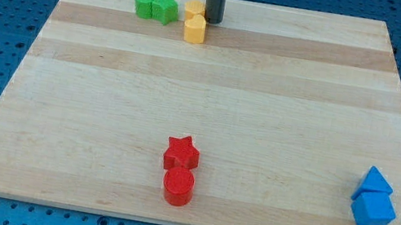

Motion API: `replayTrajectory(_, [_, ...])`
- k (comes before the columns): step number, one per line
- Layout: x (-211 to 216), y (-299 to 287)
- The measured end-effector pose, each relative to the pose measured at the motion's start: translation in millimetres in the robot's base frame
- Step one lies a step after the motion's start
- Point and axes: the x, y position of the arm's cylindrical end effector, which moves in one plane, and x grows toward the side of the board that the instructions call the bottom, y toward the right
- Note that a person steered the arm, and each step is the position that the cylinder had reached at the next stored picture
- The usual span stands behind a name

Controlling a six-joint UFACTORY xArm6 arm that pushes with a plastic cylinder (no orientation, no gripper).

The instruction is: Move your arm towards top of green circle

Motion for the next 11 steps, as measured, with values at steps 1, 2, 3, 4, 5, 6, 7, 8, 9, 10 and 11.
replayTrajectory(1, [-1.3, -8.9])
replayTrajectory(2, [-5.5, -16.8])
replayTrajectory(3, [-11.0, -21.0])
replayTrajectory(4, [-14.0, -15.4])
replayTrajectory(5, [-31.2, -9.9])
replayTrajectory(6, [-46.2, -34.6])
replayTrajectory(7, [-57.0, -65.3])
replayTrajectory(8, [-57.9, -83.0])
replayTrajectory(9, [-57.9, -88.6])
replayTrajectory(10, [-58.0, -100.1])
replayTrajectory(11, [-58.0, -116.8])
